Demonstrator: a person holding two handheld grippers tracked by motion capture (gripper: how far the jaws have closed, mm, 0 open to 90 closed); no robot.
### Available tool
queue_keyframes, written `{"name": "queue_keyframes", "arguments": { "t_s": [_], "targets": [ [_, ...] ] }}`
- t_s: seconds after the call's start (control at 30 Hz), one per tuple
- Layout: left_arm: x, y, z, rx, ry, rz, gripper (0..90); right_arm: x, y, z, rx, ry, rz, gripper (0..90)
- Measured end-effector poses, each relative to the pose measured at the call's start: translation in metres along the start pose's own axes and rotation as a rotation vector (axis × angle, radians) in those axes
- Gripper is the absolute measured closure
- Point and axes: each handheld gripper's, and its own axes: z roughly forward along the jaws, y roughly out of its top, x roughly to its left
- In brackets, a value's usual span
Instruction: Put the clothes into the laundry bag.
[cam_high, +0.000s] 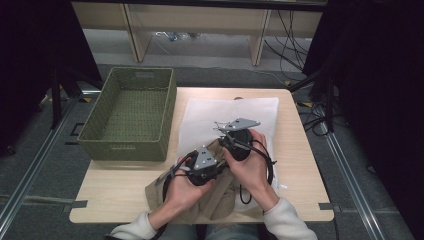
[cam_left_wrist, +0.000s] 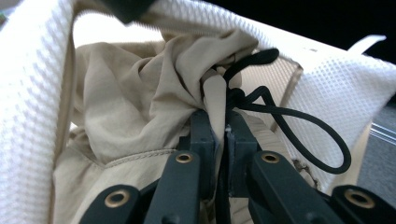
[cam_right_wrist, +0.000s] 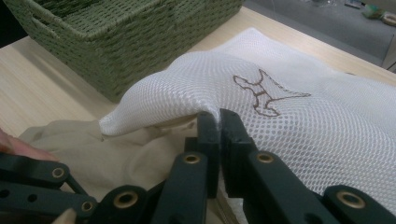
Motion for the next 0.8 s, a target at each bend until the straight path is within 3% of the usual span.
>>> {"name": "queue_keyframes", "arguments": {
  "t_s": [0.17,0.2,0.23,0.27,0.37,0.4,0.43,0.5,0.53,0.57,0.63,0.67,0.73,0.8],
  "targets": [
    [0.005,0.003,0.002,-0.008,0.026,0.004,83.3,-0.001,0.000,0.000,-0.008,0.000,-0.007,88.6],
    [0.006,0.002,0.005,-0.008,0.032,-0.006,83.2,0.001,0.000,0.000,-0.006,-0.002,0.019,88.6],
    [0.010,0.000,0.009,0.001,0.046,0.006,83.0,0.000,0.000,0.000,-0.009,0.001,-0.003,88.6],
    [0.011,-0.002,0.014,0.003,0.055,-0.007,82.8,0.002,0.000,0.001,-0.011,0.008,0.013,88.6],
    [0.020,-0.011,0.030,0.038,0.070,0.001,80.5,0.001,0.000,0.003,0.002,0.007,-0.014,88.6],
    [0.021,-0.013,0.033,0.045,0.073,0.006,78.8,0.002,-0.001,0.004,0.007,0.012,0.012,88.6],
    [0.019,-0.017,0.040,-0.001,0.077,-0.040,76.0,0.000,-0.001,0.005,0.007,0.005,-0.013,88.5],
    [0.019,-0.019,0.040,0.002,0.075,-0.021,68.6,-0.001,-0.002,0.007,0.022,0.011,0.001,88.5],
    [0.021,-0.018,0.036,0.042,0.068,0.041,64.1,-0.003,-0.003,0.008,0.017,0.003,-0.015,88.5],
    [0.019,-0.018,0.034,0.036,0.070,0.047,59.0,-0.001,-0.003,0.007,0.031,0.010,0.046,88.5],
    [0.016,-0.018,0.030,0.009,0.063,0.055,50.8,-0.005,-0.003,0.008,0.028,0.011,0.006,88.5],
    [0.016,-0.017,0.025,0.009,0.061,0.076,48.2,-0.003,-0.004,0.008,0.031,0.009,0.039,88.5],
    [0.014,-0.017,0.015,-0.015,0.054,0.067,42.4,-0.006,-0.003,0.008,0.027,0.005,0.006,88.5],
    [0.011,-0.016,0.004,-0.029,0.041,0.059,38.5,-0.004,-0.003,0.006,0.036,0.002,0.045,88.5]
  ]
}}
